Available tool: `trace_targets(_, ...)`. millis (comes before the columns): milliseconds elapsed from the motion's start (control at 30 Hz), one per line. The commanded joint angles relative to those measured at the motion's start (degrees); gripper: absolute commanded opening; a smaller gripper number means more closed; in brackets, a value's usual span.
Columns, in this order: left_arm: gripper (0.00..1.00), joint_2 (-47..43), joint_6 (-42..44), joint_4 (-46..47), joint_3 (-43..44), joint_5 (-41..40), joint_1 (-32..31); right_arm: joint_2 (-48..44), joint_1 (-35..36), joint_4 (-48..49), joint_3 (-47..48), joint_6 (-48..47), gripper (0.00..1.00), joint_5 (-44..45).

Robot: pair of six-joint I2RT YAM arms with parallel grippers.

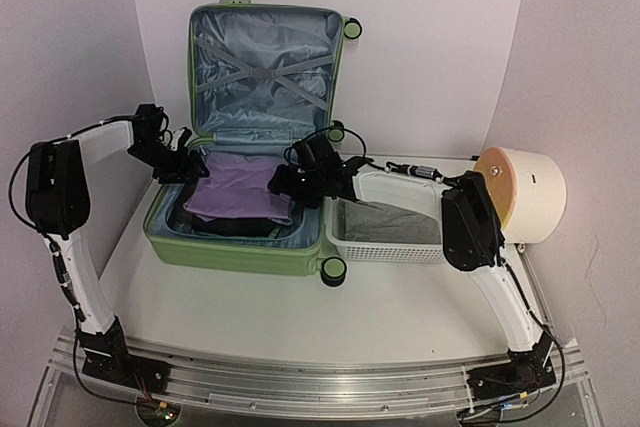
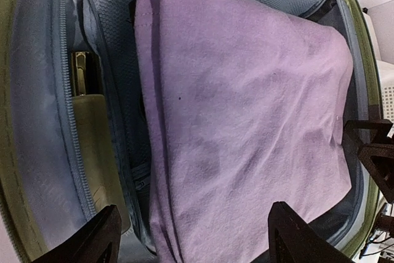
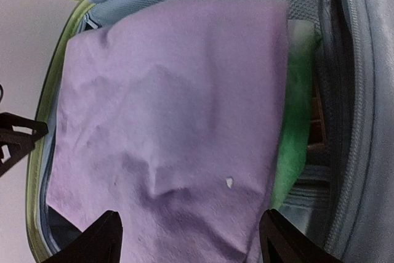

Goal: Open, take out, and arrange the luggage

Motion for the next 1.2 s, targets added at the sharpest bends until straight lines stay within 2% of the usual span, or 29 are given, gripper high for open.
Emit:
trace_targets(0,0.77,4.48,-0.79,1.49,1.36,1.72,0.07,6.40,-0.07,-0.08,7.09,2.14,0.76,0.75)
trace_targets(200,0.73,6.57,-1.21,2.29,1.41,4.86,0.03,8.79,-0.02,0.01,8.88,2.01,0.77,1.42)
trace_targets(267,0.65,7.02,-1.45,2.00,1.40,6.60,-0.01,9.58,-0.06,0.11,10.40,1.22,0.77,0.92)
trace_targets(333,0.53,6.66,-1.60,2.33,1.11,7.11,-0.01,10.28,-0.03,0.78,11.61,1.00,0.73,-1.05)
trace_targets(400,0.43,5.79,-1.64,2.90,0.71,6.82,-0.01,10.35,-0.03,2.85,11.67,1.09,0.65,-3.01)
trace_targets(600,0.27,3.80,-1.30,3.82,0.06,9.47,-0.09,8.07,-0.09,13.62,5.92,1.18,0.42,-7.23)
trace_targets(767,0.08,3.21,-1.57,3.46,0.99,10.09,-0.07,7.73,-0.12,16.90,5.93,0.82,0.20,-8.77)
trace_targets(833,0.02,2.58,-1.55,3.51,1.52,10.45,-0.09,7.25,-0.19,17.55,5.75,0.22,0.15,-8.52)
trace_targets(967,0.00,1.15,-2.02,3.14,2.17,10.77,-0.10,6.31,-0.21,18.41,5.67,-0.48,0.00,-7.65)
trace_targets(1167,0.00,-1.41,-2.03,3.22,2.98,10.16,-0.12,4.14,-0.13,18.60,5.53,-2.32,0.00,-5.96)
